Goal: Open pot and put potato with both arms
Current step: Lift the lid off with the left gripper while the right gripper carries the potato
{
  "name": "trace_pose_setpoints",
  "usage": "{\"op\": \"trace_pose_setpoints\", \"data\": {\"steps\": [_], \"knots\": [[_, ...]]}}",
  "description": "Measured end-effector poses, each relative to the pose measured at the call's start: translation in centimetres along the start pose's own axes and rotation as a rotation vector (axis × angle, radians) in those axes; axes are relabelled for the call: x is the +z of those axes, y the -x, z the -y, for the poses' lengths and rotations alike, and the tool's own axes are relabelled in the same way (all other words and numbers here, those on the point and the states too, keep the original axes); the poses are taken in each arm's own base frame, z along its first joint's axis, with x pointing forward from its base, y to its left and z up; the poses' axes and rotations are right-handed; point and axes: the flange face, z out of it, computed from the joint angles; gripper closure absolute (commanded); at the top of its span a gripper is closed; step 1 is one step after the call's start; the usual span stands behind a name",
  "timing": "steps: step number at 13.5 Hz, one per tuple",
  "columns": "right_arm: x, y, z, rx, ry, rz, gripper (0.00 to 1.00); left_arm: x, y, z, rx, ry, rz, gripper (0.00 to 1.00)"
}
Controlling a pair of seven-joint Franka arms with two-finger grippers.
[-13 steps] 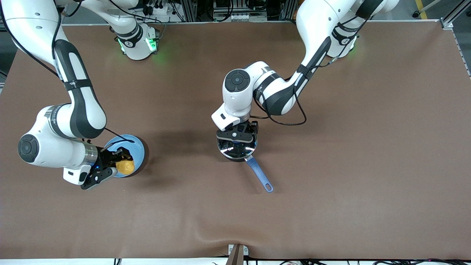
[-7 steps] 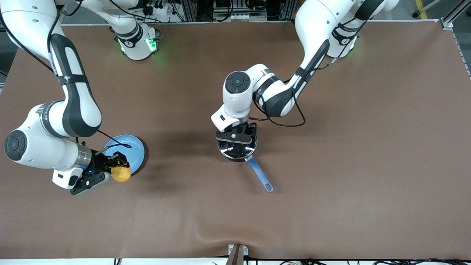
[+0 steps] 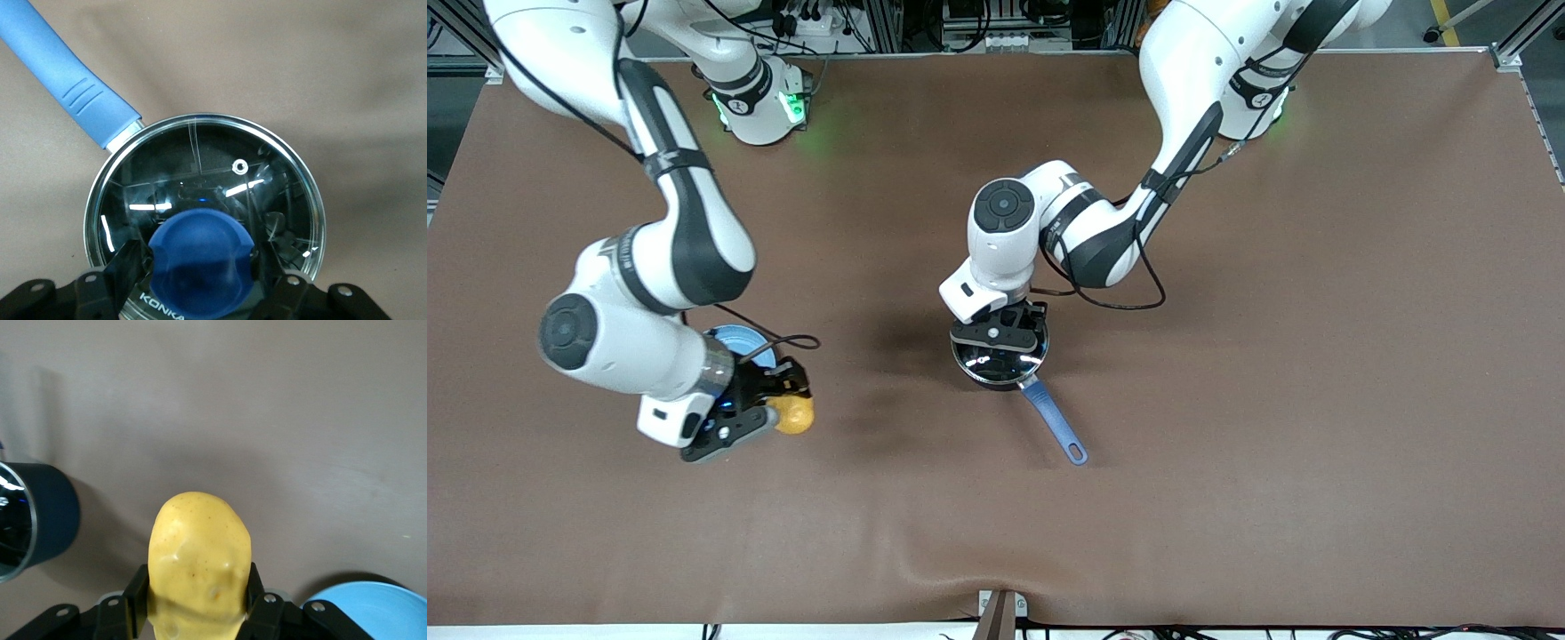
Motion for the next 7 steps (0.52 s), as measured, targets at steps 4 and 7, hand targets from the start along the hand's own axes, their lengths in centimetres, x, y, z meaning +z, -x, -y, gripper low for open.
{"op": "trace_pose_setpoints", "data": {"steps": [4, 7], "knots": [[0.7, -0.8, 5.0, 0.015, -0.004, 0.004, 1.0, -0.2, -0.1, -0.1, 0.0, 0.006, -0.006, 1.0], [0.3, -1.4, 8.4, 0.049, -0.007, -0.01, 1.0, -2.2, -0.9, -0.3, -0.006, 0.025, -0.036, 1.0]]}}
